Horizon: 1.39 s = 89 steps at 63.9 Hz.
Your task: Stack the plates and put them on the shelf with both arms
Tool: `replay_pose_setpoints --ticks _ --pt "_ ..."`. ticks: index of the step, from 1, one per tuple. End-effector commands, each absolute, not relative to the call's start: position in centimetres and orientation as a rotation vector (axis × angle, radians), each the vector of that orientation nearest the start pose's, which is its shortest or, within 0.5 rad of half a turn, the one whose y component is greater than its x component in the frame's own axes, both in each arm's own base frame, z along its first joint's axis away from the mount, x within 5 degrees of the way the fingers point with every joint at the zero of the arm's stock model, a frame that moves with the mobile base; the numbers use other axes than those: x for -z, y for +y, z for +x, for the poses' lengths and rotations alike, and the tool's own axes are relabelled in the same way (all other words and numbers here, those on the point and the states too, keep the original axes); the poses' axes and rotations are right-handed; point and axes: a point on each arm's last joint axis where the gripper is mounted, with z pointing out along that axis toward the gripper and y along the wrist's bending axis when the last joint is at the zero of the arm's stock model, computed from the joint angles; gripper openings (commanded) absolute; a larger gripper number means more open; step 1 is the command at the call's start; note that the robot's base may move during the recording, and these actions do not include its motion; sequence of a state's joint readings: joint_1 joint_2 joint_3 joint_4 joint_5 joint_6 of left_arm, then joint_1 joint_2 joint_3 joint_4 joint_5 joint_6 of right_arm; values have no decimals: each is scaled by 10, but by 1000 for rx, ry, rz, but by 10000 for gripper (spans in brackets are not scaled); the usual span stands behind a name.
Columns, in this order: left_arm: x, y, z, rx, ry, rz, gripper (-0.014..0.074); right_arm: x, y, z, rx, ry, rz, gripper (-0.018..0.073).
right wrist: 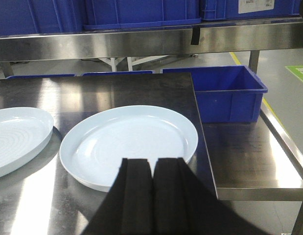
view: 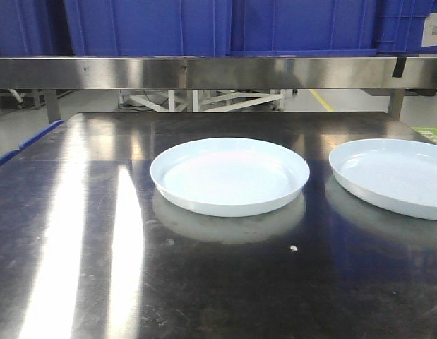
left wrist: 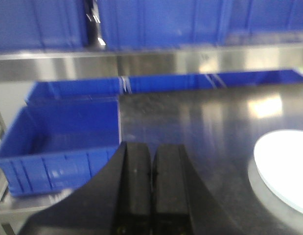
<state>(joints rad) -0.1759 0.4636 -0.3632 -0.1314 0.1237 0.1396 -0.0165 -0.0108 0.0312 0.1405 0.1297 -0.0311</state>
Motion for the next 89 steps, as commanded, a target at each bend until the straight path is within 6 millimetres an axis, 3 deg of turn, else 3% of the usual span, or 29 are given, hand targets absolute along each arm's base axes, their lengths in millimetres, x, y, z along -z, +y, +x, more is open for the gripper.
replay_pose_setpoints --ticks 1,8,24,89 --pt "-302 -16 92 131 1559 140 89 -201 -1 55 -69 1522 87 57" --pt "-299 -15 85 144 1571 138 90 -201 -1 55 -69 1522 87 57" --pt "-305 -15 85 140 1506 125 89 -201 -1 55 -69 1522 87 57" --pt "-304 -15 85 141 1510 126 83 -207 -1 55 -64 1461 90 57"
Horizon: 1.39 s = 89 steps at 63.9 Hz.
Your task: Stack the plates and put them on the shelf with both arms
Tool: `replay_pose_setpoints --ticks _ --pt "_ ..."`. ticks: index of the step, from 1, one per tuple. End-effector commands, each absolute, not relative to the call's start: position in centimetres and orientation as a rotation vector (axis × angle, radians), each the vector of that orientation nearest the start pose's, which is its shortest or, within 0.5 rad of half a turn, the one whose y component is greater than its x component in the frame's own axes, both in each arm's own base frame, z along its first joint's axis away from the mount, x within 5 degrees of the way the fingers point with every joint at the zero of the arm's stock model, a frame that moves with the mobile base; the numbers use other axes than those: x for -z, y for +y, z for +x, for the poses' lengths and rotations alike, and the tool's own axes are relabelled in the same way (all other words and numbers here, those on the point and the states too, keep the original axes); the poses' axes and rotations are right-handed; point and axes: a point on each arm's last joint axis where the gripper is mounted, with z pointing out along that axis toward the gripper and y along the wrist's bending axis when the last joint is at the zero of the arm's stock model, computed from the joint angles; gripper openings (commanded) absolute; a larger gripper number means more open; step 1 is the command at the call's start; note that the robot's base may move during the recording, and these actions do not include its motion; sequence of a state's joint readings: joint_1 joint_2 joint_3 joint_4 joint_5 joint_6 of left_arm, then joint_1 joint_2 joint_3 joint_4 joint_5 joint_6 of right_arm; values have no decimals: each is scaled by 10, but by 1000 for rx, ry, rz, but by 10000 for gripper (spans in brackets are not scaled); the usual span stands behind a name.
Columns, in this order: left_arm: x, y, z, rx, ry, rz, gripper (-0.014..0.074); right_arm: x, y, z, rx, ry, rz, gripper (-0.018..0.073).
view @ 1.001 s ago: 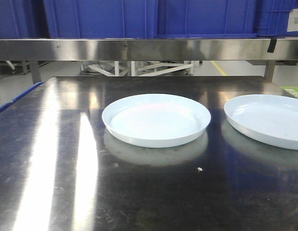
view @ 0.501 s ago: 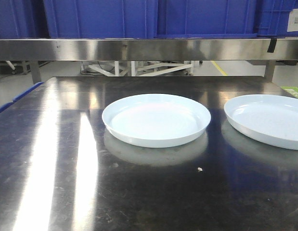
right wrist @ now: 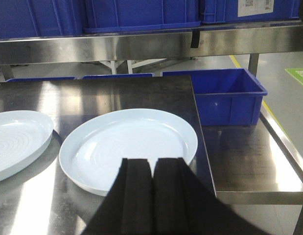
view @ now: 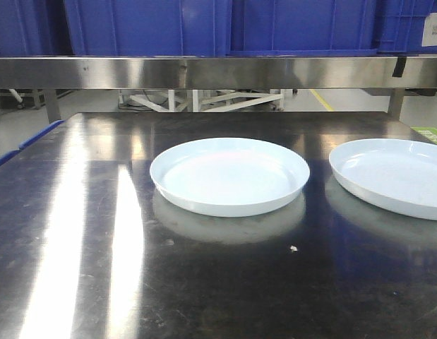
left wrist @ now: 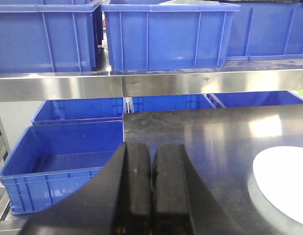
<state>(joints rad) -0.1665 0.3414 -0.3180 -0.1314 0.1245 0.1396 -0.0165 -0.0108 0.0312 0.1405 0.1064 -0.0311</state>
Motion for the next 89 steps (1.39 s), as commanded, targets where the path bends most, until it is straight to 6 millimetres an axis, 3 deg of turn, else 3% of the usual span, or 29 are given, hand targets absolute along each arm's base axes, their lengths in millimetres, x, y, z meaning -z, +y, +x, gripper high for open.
replay_pose_setpoints --ticks 1,15,25,34,56,71,81,89 --pt "-304 -15 85 141 1510 126 83 -207 -1 55 -64 1455 91 57" --pt "-304 -15 85 141 1510 126 83 -225 -2 60 -62 1457 93 57" --pt "-304 -15 85 141 1510 126 83 -242 -2 78 -115 1555 157 57" --pt "-304 -15 85 141 1510 126 83 -252 -3 106 -278 1682 365 57" --pt "-304 -15 85 141 1510 126 83 -274 -2 183 -264 1914 400 57" --pt "-304 -15 85 141 1510 126 83 -279 1 237 -228 2256 333 58" --pt "-304 -15 85 141 1510 126 83 -286 -12 265 -159 2422 337 78" --pt "-304 -15 85 141 1510 126 83 -288 -35 286 -131 2535 436 201"
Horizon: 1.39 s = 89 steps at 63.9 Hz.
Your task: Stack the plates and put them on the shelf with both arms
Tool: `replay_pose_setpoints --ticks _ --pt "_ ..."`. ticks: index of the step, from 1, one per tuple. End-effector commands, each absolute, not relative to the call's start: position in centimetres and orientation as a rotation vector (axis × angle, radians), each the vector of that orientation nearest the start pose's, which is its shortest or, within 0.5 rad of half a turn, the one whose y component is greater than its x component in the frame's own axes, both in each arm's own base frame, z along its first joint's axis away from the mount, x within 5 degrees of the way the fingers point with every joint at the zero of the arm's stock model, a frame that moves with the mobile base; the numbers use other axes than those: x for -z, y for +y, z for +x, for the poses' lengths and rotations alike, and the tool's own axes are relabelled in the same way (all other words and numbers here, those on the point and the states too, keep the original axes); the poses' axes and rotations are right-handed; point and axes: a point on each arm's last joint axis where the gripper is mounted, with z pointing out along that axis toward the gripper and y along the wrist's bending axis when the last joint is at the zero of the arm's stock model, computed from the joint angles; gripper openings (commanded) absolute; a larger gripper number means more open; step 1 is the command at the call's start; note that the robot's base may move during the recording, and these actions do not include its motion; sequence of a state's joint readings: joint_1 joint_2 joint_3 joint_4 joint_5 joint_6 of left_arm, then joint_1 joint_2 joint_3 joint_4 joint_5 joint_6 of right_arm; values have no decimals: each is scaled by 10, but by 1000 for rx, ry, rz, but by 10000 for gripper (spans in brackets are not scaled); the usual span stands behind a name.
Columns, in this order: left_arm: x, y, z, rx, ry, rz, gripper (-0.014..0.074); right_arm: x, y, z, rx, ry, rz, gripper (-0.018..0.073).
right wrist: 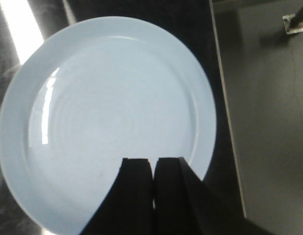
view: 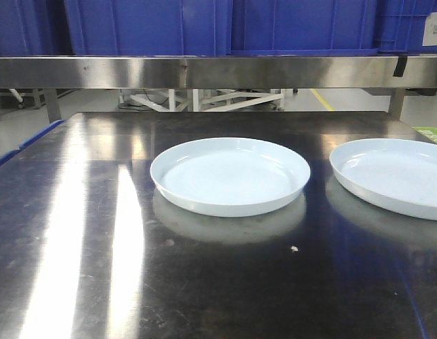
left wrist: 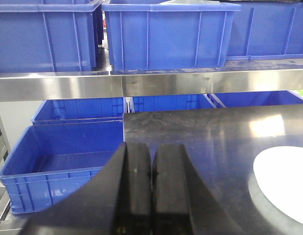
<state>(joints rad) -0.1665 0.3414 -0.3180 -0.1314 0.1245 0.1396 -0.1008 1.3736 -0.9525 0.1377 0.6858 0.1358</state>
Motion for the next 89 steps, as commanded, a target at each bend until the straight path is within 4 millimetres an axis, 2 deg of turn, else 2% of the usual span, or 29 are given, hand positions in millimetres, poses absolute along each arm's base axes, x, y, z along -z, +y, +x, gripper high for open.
replay_pose_setpoints --ticks 1,5,11,22,29,41,65,77,89 --pt "-304 -15 85 141 1510 126 83 -288 -37 288 -129 2547 447 218" --pt "-304 -15 85 141 1510 126 83 -287 -47 299 -123 2594 483 290" --pt "-304 -15 85 141 1510 126 83 -286 -53 316 -119 2650 474 351" --pt "-304 -15 85 141 1510 126 83 -272 -59 344 -99 2716 455 356" --pt "-304 -15 85 141 1510 126 83 -263 -63 354 -75 2743 445 355" --pt "-304 -15 85 141 1510 126 83 -246 -61 362 -77 2787 430 355" --pt "-304 -15 85 141 1510 126 83 -236 -58 366 -78 2816 397 349" --pt "-304 -15 85 141 1510 126 83 -232 -57 367 -79 2830 398 231" --pt "-304 -15 85 141 1510 126 83 -233 -57 366 -83 2834 400 167"
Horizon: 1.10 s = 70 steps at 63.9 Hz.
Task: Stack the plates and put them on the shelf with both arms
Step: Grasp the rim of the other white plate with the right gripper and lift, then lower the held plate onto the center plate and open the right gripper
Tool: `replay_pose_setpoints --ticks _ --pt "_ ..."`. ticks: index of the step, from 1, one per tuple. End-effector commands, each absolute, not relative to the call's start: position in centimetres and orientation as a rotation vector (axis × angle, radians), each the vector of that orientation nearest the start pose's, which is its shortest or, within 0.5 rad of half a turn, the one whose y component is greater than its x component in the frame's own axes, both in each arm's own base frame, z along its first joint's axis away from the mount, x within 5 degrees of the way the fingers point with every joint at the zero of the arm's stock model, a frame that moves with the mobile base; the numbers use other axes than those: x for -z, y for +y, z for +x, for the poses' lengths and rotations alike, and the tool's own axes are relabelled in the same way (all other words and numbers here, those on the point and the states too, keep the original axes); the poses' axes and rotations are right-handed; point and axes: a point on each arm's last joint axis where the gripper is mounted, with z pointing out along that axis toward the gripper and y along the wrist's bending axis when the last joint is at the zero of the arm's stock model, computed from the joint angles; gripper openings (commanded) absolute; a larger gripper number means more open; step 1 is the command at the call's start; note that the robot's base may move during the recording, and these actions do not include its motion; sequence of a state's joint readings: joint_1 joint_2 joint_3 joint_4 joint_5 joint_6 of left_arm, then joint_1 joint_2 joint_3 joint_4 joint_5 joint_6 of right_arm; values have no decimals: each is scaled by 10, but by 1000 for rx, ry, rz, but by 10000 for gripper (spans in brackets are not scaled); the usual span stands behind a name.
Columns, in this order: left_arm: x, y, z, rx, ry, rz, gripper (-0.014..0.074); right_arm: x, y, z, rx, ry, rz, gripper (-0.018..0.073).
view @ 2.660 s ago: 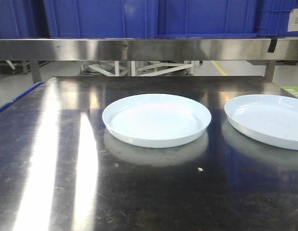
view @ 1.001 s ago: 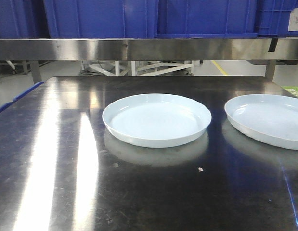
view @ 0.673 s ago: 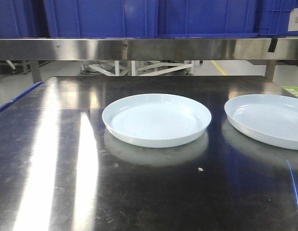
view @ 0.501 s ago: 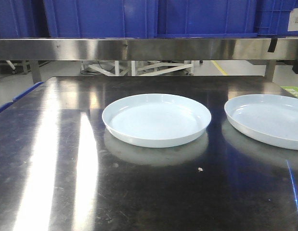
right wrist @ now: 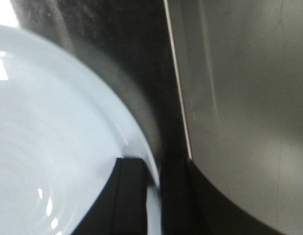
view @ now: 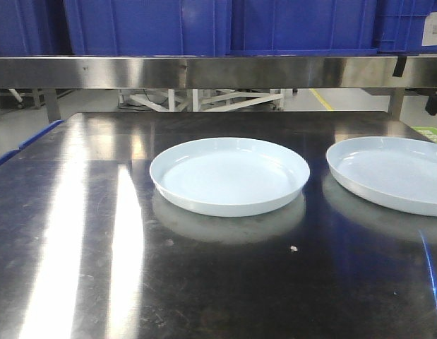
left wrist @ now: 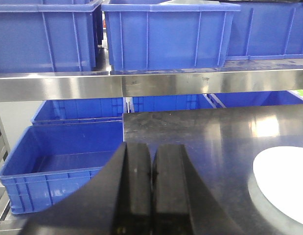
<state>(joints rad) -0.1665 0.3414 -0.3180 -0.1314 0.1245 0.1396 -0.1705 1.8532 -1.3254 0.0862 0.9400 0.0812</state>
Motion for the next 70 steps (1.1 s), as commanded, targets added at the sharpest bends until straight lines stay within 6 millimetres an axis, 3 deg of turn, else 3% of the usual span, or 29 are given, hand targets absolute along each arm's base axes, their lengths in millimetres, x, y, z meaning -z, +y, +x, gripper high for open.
replay_pose_setpoints --ticks 1,11,24,38,52,70 --pt "-304 -15 85 141 1510 126 83 -234 -57 366 -82 2832 400 161" --pt "-304 -15 85 141 1510 126 83 -246 -59 363 -79 2794 403 44" --pt "-304 -15 85 141 1510 126 83 -273 -65 355 -99 2726 435 50" --pt "-304 -15 85 141 1510 126 83 -303 -54 344 -243 2636 469 50" --pt "-304 -15 85 141 1510 126 83 -328 -12 340 -495 2551 353 50" --pt "-304 -15 85 141 1510 126 83 -318 64 352 -592 2532 152 50"
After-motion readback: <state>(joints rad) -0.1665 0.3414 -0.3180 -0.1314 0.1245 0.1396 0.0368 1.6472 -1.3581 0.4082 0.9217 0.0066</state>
